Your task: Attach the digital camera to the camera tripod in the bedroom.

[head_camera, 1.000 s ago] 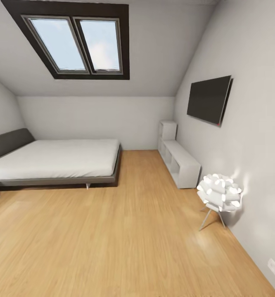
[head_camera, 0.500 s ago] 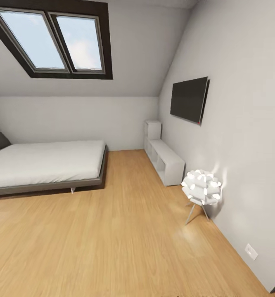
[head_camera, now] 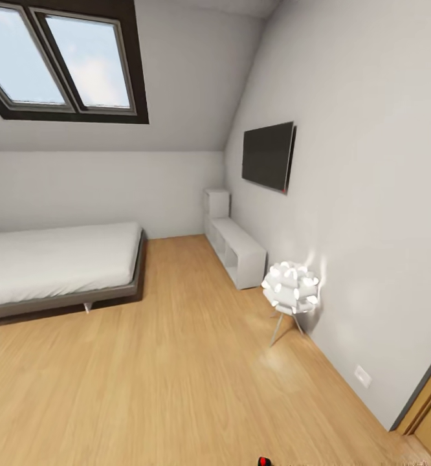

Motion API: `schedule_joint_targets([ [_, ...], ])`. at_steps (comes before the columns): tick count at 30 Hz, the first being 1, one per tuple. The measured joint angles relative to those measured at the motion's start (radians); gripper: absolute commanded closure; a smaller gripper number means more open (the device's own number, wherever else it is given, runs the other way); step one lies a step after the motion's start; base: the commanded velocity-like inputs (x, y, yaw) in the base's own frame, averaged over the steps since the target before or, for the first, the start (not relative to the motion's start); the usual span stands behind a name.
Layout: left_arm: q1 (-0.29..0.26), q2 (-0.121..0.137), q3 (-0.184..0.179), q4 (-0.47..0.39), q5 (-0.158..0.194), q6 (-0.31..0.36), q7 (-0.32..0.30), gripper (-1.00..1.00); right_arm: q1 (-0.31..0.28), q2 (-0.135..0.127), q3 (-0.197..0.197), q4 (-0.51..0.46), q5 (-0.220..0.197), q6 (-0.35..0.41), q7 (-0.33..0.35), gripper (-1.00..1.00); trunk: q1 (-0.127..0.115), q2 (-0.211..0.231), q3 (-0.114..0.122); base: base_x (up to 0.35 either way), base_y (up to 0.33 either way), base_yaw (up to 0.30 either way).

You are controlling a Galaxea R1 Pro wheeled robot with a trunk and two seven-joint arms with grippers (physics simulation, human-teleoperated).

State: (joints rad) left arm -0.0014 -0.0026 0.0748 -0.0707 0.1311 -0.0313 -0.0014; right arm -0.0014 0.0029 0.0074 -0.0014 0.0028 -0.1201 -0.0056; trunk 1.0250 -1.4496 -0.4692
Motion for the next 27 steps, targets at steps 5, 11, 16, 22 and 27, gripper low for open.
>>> schedule_joint_targets([
  [5, 0.0, 0.0, 0.0, 0.0, -0.001, -0.001, 0.0, -1.0, 0.0, 0.0, 0.0, 0.0, 0.0, 0.0, 0.0, -1.0, 0.0, 0.0, 0.0, 0.0, 0.0, -0.243],
  [11, 0.0, 0.0, 0.0, -0.001, -0.001, -0.005, 0.0, -1.0, 0.0, 0.0, 0.0, 0.0, 0.0, 0.0, 0.0, -1.0, 0.0, 0.0, 0.0, 0.0, 0.0, -0.243],
  [16, 0.0, 0.0, 0.001, -0.001, 0.0, -0.007, 0.0, -1.0, 0.0, 0.0, 0.0, 0.0, 0.0, 0.0, 0.0, -1.0, 0.0, 0.0, 0.0, 0.0, 0.0, -0.243],
  [22, 0.0, 0.001, 0.001, 0.0, 0.001, -0.007, 0.001, -1.0, 0.0, 0.0, 0.0, 0.0, 0.0, 0.0, 0.0, -1.0, 0.0, 0.0, 0.0, 0.0, 0.0, -0.243],
  [27, 0.0, 0.001, 0.001, -0.001, 0.001, -0.007, 0.002, -1.0, 0.0, 0.0, 0.0, 0.0, 0.0, 0.0, 0.0, -1.0, 0.0, 0.0, 0.0, 0.0, 0.0, -0.243],
])
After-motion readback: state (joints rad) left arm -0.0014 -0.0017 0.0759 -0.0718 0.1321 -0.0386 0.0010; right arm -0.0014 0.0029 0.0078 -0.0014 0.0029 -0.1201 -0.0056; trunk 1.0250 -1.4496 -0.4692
